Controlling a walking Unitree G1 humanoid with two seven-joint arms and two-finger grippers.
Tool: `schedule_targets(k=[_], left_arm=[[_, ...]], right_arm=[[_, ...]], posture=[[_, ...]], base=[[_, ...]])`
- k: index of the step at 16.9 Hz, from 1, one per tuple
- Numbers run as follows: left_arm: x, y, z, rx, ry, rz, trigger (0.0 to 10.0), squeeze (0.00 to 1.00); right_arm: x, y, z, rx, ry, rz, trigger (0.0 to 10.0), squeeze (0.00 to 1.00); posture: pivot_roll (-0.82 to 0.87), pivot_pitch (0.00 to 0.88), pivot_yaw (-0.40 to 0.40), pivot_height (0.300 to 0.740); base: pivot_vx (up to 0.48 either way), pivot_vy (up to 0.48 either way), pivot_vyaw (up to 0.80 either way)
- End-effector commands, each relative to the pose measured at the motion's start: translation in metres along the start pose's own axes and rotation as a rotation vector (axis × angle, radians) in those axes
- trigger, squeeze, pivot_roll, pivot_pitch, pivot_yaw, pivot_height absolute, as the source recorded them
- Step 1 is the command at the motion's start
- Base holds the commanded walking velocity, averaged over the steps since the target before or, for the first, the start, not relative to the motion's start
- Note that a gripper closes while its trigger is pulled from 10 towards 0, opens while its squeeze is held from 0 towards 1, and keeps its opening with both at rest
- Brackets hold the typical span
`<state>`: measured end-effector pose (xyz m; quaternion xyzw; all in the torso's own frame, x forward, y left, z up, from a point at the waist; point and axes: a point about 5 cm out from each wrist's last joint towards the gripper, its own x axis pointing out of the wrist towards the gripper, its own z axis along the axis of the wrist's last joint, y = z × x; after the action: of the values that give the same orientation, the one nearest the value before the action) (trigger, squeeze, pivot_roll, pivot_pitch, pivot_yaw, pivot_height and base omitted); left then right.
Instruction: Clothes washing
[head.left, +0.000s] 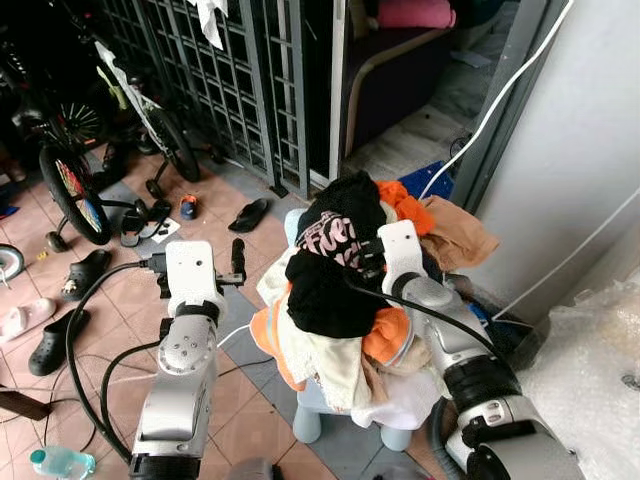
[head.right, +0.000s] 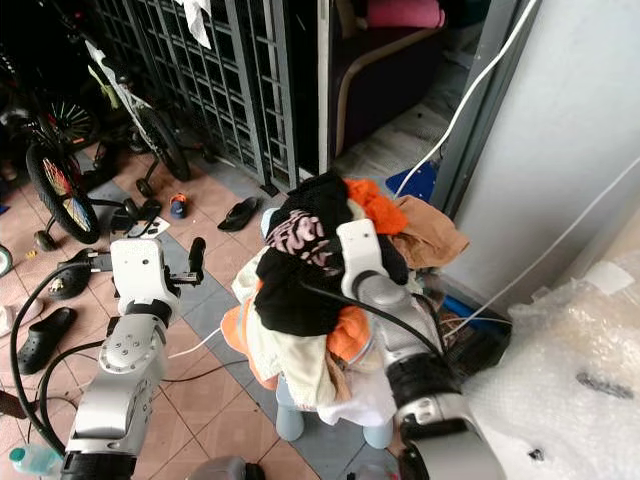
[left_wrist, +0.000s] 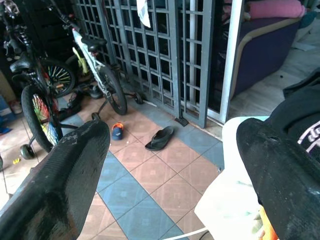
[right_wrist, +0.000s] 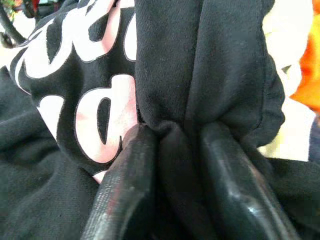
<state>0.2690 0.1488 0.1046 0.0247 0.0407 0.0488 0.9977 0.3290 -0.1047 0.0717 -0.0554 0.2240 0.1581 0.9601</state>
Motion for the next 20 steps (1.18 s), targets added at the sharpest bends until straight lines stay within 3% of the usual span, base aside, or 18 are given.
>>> schedule_targets(k=[1, 4, 7, 8, 11, 12, 15, 16, 20], left_arm=[[0.000, 0.003, 0.004, 0.015, -0.011, 0.007, 10.0, 0.00], [-0.002, 0.002, 0.003, 0.012, -0.007, 0.017, 10.0, 0.00], [0.000, 0.000, 0.003, 0.007, -0.004, 0.013, 10.0, 0.00], [0.000, -0.001, 0.003, 0.004, -0.009, 0.013, 10.0, 0.00], [0.001, 0.000, 0.004, -0.014, -0.024, 0.035, 10.0, 0.00], [0.003, -0.002, 0.006, -0.010, -0.035, 0.032, 10.0, 0.00], [0.006, -0.006, 0.007, 0.003, -0.049, 0.027, 10.0, 0.00], [0.007, -0.008, 0.009, 0.013, -0.057, 0.020, 10.0, 0.00], [0.011, -0.007, 0.009, 0.020, -0.062, 0.013, 10.0, 0.00]], right_arm=[[0.002, 0.013, -0.022, -0.004, 0.108, 0.053, 0.0, 0.00], [-0.002, 0.011, -0.035, -0.015, 0.158, 0.062, 0.0, 0.00], [-0.001, 0.010, -0.030, -0.009, 0.125, 0.065, 0.0, 0.00], [-0.003, 0.006, -0.013, 0.022, -0.004, 0.028, 0.0, 0.00], [-0.014, 0.007, 0.015, 0.023, -0.202, 0.049, 0.0, 0.00], [-0.022, 0.003, 0.035, 0.011, -0.340, 0.015, 0.0, 0.00], [-0.045, -0.001, 0.071, -0.029, -0.563, -0.016, 0.0, 0.00], [-0.058, -0.012, 0.080, -0.038, -0.633, -0.067, 0.0, 0.00], [-0.082, -0.030, 0.080, -0.056, -0.691, -0.149, 0.0, 0.00]], posture=[[0.05, 0.008, 0.035, 0.740], [0.04, 0.012, 0.024, 0.740], [0.03, 0.015, 0.021, 0.740], [0.03, 0.017, 0.020, 0.740], [0.00, 0.000, 0.027, 0.740], [0.00, 0.000, 0.033, 0.740], [-0.01, 0.000, 0.057, 0.740], [-0.01, 0.000, 0.065, 0.740], [-0.02, 0.000, 0.082, 0.740]], base=[[0.000, 0.000, 0.00], [0.000, 0.000, 0.00], [0.000, 0.000, 0.00], [0.000, 0.000, 0.00], [0.000, 0.000, 0.00], [0.000, 0.000, 0.00], [0.000, 0.000, 0.00], [0.000, 0.000, 0.00], [0.000, 0.000, 0.00]])
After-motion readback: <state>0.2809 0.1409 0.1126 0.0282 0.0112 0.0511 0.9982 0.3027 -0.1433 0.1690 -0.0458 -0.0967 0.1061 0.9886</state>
